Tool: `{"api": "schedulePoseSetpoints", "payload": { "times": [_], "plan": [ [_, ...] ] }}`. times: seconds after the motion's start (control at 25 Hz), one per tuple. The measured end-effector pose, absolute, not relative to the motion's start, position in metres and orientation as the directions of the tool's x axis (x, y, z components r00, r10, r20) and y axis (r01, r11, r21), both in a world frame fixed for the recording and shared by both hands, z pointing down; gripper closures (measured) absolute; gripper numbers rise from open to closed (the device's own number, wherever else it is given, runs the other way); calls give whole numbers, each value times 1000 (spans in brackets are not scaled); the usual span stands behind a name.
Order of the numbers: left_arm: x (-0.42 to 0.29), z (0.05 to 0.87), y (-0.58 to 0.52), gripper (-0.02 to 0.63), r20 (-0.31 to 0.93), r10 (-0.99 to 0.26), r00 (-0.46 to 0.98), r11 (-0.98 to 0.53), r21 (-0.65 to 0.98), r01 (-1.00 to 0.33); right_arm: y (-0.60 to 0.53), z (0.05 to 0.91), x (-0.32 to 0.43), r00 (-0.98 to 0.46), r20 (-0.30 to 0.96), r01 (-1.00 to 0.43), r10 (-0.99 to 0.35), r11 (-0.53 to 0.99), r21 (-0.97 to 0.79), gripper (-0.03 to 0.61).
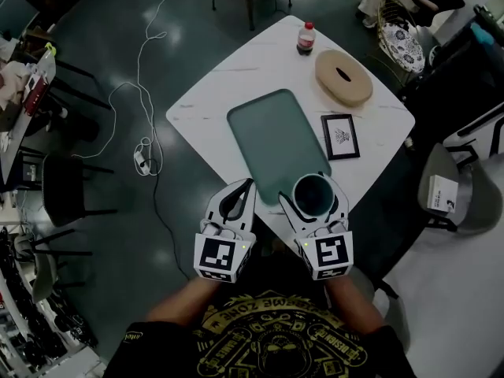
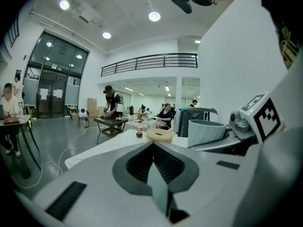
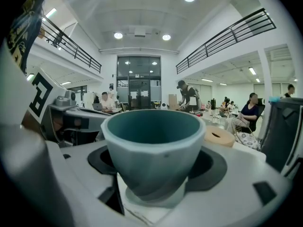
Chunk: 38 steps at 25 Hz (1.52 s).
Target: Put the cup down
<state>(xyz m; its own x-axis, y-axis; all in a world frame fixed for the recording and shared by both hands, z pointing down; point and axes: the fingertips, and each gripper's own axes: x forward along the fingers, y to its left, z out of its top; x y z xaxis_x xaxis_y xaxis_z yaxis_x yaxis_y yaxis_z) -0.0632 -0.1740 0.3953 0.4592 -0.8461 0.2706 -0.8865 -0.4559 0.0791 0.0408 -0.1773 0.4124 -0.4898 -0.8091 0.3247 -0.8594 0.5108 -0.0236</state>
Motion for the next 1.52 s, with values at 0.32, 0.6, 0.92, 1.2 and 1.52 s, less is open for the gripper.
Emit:
{"api": "schedulePoseSetpoints", "payload": {
  "times": [0.32, 0.6, 0.92, 1.2, 1.52],
  "plan": [
    [-74, 403, -212, 603, 281, -843, 459, -453, 88, -887, -214, 422, 29, -478, 337, -866, -811, 500, -26, 199],
    [-85, 418, -239, 603, 298, -835, 462, -457, 92, -885, -240, 438, 16, -470, 348, -871, -811, 489, -35, 199],
    [-90, 439, -263, 603, 332, -815, 475, -471, 98, -877, -263, 460, 8, -453, 360, -883, -816, 467, -53, 199],
    [-93, 468, -287, 603, 376, -793, 479, -480, 99, -872, -284, 491, 4, -432, 385, -893, -816, 446, -57, 199],
    [-88, 499, -310, 603, 415, -764, 494, -500, 104, -860, -304, 519, 8, -403, 404, -907, -821, 416, -59, 199]
  ]
}}
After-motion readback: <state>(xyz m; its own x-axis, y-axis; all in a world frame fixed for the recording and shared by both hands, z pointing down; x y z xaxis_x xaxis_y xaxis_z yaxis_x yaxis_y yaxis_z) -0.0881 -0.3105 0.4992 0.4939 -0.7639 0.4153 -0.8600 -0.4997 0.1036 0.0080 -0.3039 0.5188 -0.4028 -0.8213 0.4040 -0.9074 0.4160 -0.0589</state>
